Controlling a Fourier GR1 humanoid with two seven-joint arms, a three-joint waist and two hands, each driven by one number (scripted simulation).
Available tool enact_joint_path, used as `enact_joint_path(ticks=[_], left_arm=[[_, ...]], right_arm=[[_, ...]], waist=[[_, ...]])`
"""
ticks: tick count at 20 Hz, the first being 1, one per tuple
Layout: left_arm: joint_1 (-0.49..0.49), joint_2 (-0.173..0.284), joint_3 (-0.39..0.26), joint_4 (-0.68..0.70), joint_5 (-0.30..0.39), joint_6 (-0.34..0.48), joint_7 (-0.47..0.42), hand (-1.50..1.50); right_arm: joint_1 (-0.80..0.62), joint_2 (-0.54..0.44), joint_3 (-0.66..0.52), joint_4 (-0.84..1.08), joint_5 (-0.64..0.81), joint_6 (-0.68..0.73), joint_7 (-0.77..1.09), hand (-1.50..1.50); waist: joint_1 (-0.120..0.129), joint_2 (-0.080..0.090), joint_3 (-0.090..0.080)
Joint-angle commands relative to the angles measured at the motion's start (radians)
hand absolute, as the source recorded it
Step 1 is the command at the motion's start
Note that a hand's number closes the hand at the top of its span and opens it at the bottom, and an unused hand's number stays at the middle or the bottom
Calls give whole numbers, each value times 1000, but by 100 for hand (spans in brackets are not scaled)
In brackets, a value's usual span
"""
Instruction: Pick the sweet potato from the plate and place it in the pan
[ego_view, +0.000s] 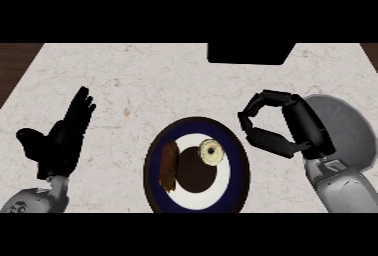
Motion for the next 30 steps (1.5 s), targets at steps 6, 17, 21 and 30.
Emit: enact_joint_path(ticks=[6,17,21,30], left_arm=[[-19,24,126,48,107,-99,-14,0],[-51,-28,102,98,70,-109,-23,0],[-29,-33,106,81,77,-134,-48,0],[-25,-67,97,97,39,-98,-42,0]], right_arm=[[58,-72,231,-258,388,-24,231,-150],[-411,61,297,-100,385,402,571,-150],[-545,208,369,33,426,485,698,-150],[-548,276,402,198,262,823,817,-150]], waist=[[-48,-6,3],[-23,-1,2],[-12,-2,2],[-40,-4,3]])
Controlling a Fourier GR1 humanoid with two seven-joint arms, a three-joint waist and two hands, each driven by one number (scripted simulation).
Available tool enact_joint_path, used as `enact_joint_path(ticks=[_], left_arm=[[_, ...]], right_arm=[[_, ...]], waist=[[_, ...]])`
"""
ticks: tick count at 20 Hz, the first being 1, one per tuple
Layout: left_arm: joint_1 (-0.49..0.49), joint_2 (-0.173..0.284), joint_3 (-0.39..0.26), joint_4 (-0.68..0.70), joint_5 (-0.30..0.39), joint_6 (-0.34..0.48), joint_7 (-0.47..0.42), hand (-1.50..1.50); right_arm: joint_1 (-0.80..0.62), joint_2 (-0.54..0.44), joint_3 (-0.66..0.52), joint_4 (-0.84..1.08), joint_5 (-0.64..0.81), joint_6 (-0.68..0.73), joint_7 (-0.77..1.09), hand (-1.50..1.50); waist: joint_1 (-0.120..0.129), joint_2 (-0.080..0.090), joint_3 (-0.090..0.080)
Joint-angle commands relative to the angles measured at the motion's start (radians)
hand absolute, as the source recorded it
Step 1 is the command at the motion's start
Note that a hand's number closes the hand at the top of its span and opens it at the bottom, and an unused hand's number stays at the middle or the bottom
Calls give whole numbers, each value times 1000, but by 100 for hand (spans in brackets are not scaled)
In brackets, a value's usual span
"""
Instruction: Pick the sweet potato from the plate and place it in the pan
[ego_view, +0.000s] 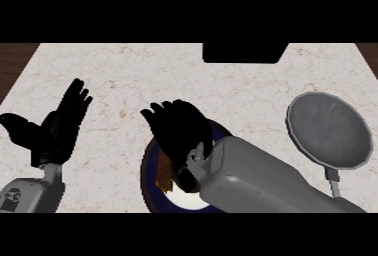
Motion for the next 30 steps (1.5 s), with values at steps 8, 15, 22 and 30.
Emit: enact_joint_path(ticks=[8,15,22,30], left_arm=[[22,-14,12,-26,-22,-9,3,0],[16,13,50,-32,-1,-45,21,0],[23,-37,34,-60,-34,-24,48,0],[-2,-7,87,-12,-12,-70,46,0]], right_arm=[[-31,99,56,62,-50,233,164,-150],[-91,100,194,96,14,176,208,-150],[-82,100,266,95,-38,63,218,-150],[-197,100,301,234,-155,41,286,-150]], waist=[[-9,-3,1],[1,-4,1],[-1,-2,1],[8,-1,1]])
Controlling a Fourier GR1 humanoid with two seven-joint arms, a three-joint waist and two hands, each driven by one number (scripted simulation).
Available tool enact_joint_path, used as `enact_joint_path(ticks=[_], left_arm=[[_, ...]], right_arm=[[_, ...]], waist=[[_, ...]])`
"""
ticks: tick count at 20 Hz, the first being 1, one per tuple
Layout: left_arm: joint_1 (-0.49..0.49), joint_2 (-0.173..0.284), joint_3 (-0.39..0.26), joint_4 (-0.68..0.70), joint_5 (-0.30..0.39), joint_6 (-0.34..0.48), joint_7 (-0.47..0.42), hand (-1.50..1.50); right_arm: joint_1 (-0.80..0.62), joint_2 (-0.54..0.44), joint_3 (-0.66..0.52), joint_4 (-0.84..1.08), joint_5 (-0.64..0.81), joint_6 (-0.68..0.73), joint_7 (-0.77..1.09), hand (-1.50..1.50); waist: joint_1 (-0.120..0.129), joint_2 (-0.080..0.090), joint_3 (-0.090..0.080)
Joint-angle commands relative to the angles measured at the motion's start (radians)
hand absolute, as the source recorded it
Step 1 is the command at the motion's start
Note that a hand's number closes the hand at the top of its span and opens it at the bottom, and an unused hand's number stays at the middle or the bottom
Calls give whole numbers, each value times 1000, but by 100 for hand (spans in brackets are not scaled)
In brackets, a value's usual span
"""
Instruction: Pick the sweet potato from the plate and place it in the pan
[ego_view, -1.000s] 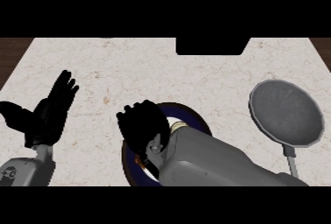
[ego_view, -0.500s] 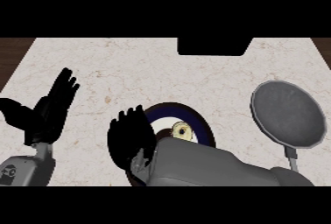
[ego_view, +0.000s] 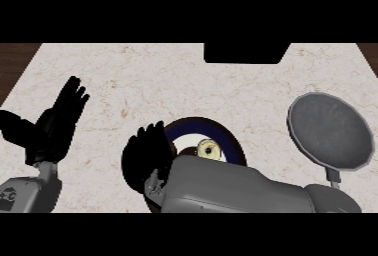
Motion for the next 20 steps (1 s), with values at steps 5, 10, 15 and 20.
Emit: enact_joint_path(ticks=[5,10,15,20], left_arm=[[1,-8,9,-29,-18,-5,16,0],[-11,-28,17,-10,-25,-10,18,0],[25,-33,18,-28,-30,-38,12,0],[-23,-44,49,52,-37,-50,-19,0]], right_arm=[[-16,15,91,92,-26,-96,88,-150],[-8,15,96,172,-19,-70,23,-150],[-21,15,93,200,-20,-105,-23,-150],[47,15,129,271,73,-186,-135,-150]], waist=[[10,2,0],[5,3,0],[7,4,0],[-2,6,1]])
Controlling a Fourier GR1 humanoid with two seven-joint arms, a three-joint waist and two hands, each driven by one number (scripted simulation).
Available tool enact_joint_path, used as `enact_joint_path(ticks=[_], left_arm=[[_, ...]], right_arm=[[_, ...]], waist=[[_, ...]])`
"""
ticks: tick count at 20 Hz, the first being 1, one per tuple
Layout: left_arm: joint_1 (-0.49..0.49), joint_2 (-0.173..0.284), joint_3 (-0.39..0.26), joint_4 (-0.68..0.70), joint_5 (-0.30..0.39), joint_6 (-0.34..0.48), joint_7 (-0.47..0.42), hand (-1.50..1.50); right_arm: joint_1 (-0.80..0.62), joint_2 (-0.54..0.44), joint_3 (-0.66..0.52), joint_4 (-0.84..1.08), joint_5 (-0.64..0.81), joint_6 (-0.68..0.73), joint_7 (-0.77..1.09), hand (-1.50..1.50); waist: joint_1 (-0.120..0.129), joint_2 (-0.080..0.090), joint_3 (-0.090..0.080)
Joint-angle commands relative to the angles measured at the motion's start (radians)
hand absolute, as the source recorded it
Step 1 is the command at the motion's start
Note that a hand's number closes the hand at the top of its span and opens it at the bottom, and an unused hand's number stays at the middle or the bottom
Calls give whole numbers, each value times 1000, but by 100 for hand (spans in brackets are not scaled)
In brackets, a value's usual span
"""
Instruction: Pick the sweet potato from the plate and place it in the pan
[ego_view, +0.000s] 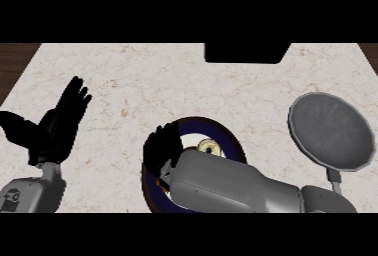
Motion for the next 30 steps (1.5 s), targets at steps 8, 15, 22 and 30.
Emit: enact_joint_path(ticks=[8,15,22,30], left_arm=[[-29,-21,13,10,-16,-22,18,0],[-19,-62,-25,-21,-61,3,29,0],[-53,-5,76,73,-16,-71,-10,0],[22,-10,78,34,-36,-29,-11,0]], right_arm=[[25,4,76,65,-74,-114,9,-150],[39,4,134,81,-10,-198,-148,150],[22,4,99,123,-5,-231,-216,150],[137,-86,-145,143,31,-597,83,150]], waist=[[20,3,0],[20,2,0],[10,3,0],[-54,-16,1]])
